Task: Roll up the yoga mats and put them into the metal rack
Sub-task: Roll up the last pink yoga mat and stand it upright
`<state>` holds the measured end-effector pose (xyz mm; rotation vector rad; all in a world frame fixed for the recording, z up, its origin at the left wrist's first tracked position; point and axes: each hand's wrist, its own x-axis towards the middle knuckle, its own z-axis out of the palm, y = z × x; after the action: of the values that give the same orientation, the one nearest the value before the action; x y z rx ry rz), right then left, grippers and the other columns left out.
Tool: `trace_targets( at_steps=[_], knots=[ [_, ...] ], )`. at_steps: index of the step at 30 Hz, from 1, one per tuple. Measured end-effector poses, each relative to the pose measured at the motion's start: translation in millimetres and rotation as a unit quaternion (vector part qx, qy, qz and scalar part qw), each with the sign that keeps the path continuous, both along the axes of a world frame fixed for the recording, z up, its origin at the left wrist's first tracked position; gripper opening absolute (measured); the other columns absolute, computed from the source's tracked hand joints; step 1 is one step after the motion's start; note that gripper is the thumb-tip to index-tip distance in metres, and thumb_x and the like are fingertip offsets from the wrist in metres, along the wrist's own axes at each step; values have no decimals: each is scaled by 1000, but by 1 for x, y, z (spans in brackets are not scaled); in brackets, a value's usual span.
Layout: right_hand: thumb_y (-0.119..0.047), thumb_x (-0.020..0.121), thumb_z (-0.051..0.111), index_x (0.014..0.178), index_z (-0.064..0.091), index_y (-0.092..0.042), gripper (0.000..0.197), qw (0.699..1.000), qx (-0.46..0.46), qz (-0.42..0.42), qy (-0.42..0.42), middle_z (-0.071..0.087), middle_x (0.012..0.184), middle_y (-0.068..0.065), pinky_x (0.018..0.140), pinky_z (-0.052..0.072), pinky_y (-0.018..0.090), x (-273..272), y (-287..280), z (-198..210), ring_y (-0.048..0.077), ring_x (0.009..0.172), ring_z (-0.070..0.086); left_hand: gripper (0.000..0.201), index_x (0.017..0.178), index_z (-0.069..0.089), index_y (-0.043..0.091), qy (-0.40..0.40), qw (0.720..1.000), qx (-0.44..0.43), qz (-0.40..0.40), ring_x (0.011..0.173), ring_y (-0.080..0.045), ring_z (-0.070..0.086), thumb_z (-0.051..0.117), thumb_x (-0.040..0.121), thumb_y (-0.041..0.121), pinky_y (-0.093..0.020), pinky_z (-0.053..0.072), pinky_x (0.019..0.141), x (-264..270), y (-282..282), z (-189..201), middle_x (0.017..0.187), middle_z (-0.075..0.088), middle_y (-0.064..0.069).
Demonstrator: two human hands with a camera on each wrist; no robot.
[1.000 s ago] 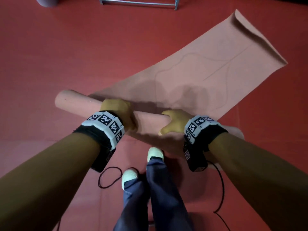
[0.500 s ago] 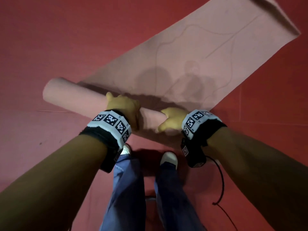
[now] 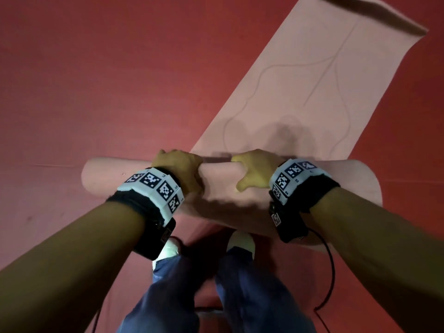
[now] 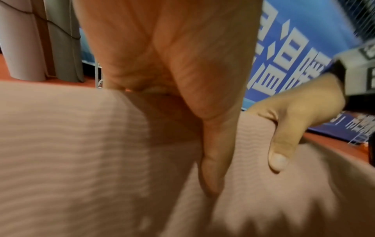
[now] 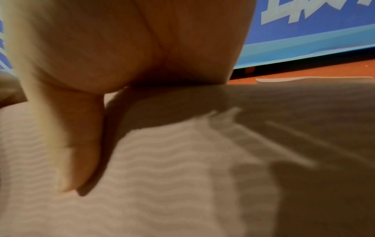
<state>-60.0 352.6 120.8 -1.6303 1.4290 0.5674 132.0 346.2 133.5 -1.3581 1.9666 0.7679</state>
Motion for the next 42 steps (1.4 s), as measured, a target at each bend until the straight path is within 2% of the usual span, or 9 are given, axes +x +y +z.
trace_targets(
  at_steps=[4, 10, 17, 19, 22, 26, 29, 38, 42],
  knots=[
    [-37, 73, 80, 145, 41, -29, 82, 998, -6, -57, -11, 45, 145, 0, 107, 39, 41, -10, -4, -56, 24, 129, 46, 51, 106, 51, 33, 28, 999, -42, -16, 102, -25, 59, 77, 67, 53, -34, 38, 83, -6, -18, -54, 102, 65, 3],
    [-30, 70, 83, 107, 53, -35, 48, 992, 8, -94, -79, 61, 108, -4, 91, 47, 36, -9, -6, -120, 21, 103, 57, 69, 117, 50, 33, 33, 997, -56, -29, 105, -24, 55, 82, 60, 55, -36, 38, 90, 4, -31, -114, 109, 59, 4],
    [-32, 75, 81, 142, 45, -24, 77, 993, 14, -85, -85, 49, 125, -8, 101, 36, 29, 3, 13, -140, 16, 122, 47, 80, 130, 45, 36, 20, 998, -53, -34, 113, -26, 51, 80, 62, 60, -39, 38, 98, 15, -10, -137, 122, 51, -1],
    [-33, 74, 82, 143, 45, -25, 79, 992, 5, -86, -96, 51, 138, -3, 108, 36, 33, 7, 22, -132, 20, 129, 47, 87, 136, 41, 36, 7, 996, -70, -52, 120, -27, 48, 77, 62, 64, -41, 32, 105, 22, -3, -129, 129, 51, -3],
    [-25, 74, 81, 114, 61, -23, 45, 991, -34, -72, -108, 65, 108, 0, 93, 47, 34, 12, 26, -103, 21, 102, 60, 83, 129, 42, 36, -8, 996, -81, -32, 114, -24, 52, 76, 60, 67, -45, 28, 108, 29, 4, -102, 122, 57, 0],
    [-27, 70, 83, 97, 61, -20, 35, 990, -95, -32, -102, 65, 92, 0, 85, 51, 38, 17, 30, -50, 23, 89, 61, 52, 97, 45, 30, 11, 997, -72, -3, 83, -19, 50, 77, 67, 58, -29, 39, 76, 35, 16, -51, 88, 61, 7],
    [-31, 69, 84, 89, 56, -25, 35, 986, -126, -12, -106, 63, 88, -2, 80, 47, 34, 17, 46, -12, 21, 87, 58, 46, 92, 46, 30, 18, 996, -87, 0, 80, -19, 53, 78, 68, 52, -27, 40, 70, 38, 32, -16, 72, 51, 12],
    [-36, 64, 87, 99, 53, -28, 49, 988, -126, -24, -88, 60, 92, -8, 79, 44, 33, 8, 115, 60, 21, 91, 57, 56, 102, 60, 26, 29, 993, -106, -46, 83, -16, 60, 84, 60, 53, -27, 49, 79, 25, 93, 77, 84, 63, 11],
    [-32, 59, 88, 97, 68, -18, 45, 991, -94, -21, -92, 75, 93, -1, 88, 54, 39, 2, 140, 76, 23, 91, 70, 49, 103, 66, 19, 55, 995, -59, -61, 68, -8, 56, 87, 66, 41, -17, 42, 65, 13, 115, 95, 75, 60, 13]
  ],
)
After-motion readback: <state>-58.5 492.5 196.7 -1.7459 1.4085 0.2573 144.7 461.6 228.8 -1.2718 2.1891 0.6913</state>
